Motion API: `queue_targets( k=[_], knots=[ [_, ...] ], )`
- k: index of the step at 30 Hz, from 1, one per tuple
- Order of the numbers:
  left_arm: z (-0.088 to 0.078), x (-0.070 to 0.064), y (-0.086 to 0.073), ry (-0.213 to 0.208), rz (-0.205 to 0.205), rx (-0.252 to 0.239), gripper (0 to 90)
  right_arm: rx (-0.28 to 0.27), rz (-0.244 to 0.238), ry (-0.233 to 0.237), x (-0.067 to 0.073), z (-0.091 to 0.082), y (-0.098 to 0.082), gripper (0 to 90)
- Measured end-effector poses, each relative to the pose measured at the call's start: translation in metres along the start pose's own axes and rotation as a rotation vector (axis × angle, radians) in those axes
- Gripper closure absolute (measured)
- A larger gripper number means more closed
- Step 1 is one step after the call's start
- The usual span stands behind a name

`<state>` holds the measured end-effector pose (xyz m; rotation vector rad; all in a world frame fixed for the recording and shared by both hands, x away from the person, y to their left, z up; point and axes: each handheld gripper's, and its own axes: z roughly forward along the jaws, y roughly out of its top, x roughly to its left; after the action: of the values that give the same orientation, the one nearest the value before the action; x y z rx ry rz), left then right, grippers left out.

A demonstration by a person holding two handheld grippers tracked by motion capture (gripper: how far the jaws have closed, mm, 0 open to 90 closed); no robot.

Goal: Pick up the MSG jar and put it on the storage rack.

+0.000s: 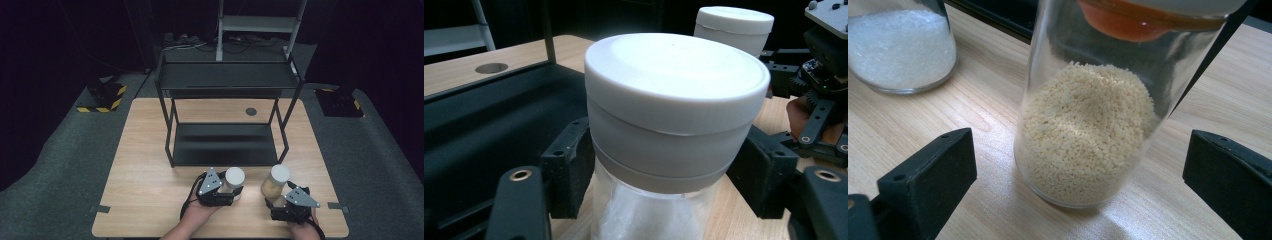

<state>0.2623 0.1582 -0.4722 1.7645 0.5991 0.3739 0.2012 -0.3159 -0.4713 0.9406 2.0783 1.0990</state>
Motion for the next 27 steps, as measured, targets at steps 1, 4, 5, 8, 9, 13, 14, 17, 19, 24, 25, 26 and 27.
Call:
queue_targets(
  k=[1,4,5,8,9,13,14,17,19,24,25,26,27],
  knots=[
    [0.000,0.000,0.000,0.000,0.005,0.002,33.2,0.000,-0.001,0.000,0.000,0.000,0.000,0.0],
    [0.000,0.001,0.002,-0.004,0.009,0.007,33.5,0.000,-0.001,0.000,0.000,0.000,0.000,0.0],
    [0.000,0.001,0.003,-0.002,0.019,0.009,33.8,0.000,-0.001,0.000,0.000,0.000,0.000,0.0],
    [-0.001,-0.001,0.004,0.006,0.033,0.009,34.6,-0.001,0.002,0.001,-0.001,0.000,0.000,0.0],
    [-0.001,-0.002,0.003,0.009,0.030,0.006,34.6,-0.001,0.002,0.001,-0.001,0.000,0.000,0.0],
    [-0.002,-0.001,0.003,0.013,0.014,0.001,34.8,-0.001,0.007,0.003,-0.001,0.000,0.000,0.0],
    [-0.003,0.000,0.003,0.014,0.010,0.000,34.8,-0.002,0.006,0.003,-0.001,0.000,0.000,0.0],
    [-0.005,-0.001,0.004,0.026,0.011,-0.004,34.9,-0.003,0.007,0.004,-0.001,0.000,-0.001,0.0],
    [-0.008,-0.001,0.005,0.034,0.010,-0.006,34.8,-0.003,0.011,0.005,-0.002,0.000,-0.001,0.0],
    [-0.016,0.001,0.006,0.054,0.006,-0.009,34.8,-0.004,0.013,0.006,-0.002,0.000,-0.001,0.0],
    [-0.019,0.002,0.006,0.058,0.005,-0.008,34.8,-0.004,0.014,0.006,-0.002,0.000,-0.001,0.0],
    [-0.020,0.003,0.007,0.061,0.002,-0.007,34.8,-0.005,0.014,0.006,-0.003,-0.001,-0.001,0.0],
    [-0.023,0.005,0.007,0.066,0.003,-0.008,34.8,-0.005,0.015,0.006,-0.003,-0.001,-0.001,0.0]
  ],
)
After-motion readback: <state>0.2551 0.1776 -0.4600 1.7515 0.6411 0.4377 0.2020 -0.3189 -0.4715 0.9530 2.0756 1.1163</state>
